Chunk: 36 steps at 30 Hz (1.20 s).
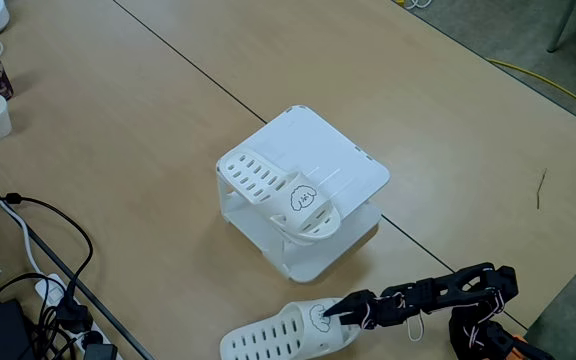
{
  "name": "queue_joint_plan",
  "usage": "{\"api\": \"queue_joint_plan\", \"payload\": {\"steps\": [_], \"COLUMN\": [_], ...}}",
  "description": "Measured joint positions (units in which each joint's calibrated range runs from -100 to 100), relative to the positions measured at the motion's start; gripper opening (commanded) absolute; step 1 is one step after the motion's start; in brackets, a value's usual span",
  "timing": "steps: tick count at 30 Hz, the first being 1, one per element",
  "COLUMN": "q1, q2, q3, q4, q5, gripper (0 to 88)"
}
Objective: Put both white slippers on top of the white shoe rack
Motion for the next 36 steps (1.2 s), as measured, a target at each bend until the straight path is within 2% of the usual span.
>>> {"api": "queue_joint_plan", "payload": {"steps": [11,25,30,36], "q1": [-0.60,-6.07,-2.47,7.04], "q2": [0.16,0.16,0.16,0.66], "q3": [-9.43,-33.15,-42.95,-55.53], "q4": [-0.43,-0.43,2.92,12.79], "q5": [0.00,0.00,0.00,0.00], "gripper": [0.8,0.8,0.8,0.8]}}
